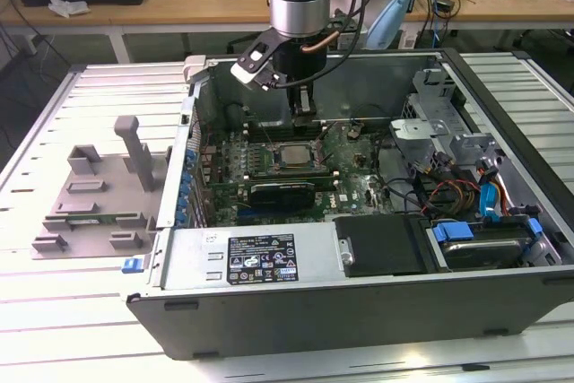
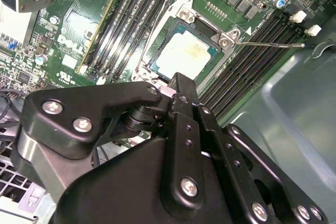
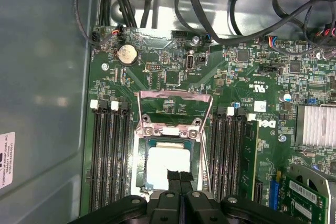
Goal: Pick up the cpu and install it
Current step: 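Close the cpu cover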
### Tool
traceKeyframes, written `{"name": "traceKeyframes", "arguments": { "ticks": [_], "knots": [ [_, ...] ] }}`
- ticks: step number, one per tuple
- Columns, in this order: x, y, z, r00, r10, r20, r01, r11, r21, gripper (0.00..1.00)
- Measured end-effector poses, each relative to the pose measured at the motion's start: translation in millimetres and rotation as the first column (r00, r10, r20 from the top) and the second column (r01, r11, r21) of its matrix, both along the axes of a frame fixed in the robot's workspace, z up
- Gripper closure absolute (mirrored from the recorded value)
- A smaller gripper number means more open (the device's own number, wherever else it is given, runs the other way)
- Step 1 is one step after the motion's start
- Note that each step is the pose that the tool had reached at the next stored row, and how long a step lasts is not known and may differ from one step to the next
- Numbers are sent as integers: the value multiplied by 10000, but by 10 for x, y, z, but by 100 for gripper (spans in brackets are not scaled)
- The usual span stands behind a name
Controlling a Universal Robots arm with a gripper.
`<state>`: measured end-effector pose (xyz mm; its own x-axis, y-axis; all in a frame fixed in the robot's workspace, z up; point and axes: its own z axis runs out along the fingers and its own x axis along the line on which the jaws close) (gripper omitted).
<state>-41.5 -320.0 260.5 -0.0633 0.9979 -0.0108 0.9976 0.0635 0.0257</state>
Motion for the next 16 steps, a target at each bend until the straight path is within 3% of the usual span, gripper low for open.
{"name": "traceKeyframes", "arguments": {
  "ticks": [7,10,13,16],
  "knots": [
    [14,0,0,10000,-4,-2,4,10000,-1,89],
    [218,-2,0,10000,-4,-14,4,10000,0,89],
    [253,-2,2,10000,-3,-15,3,10000,-1,89],
    [253,-1,96,10000,-3,-15,3,10000,0,89]
  ]
}}
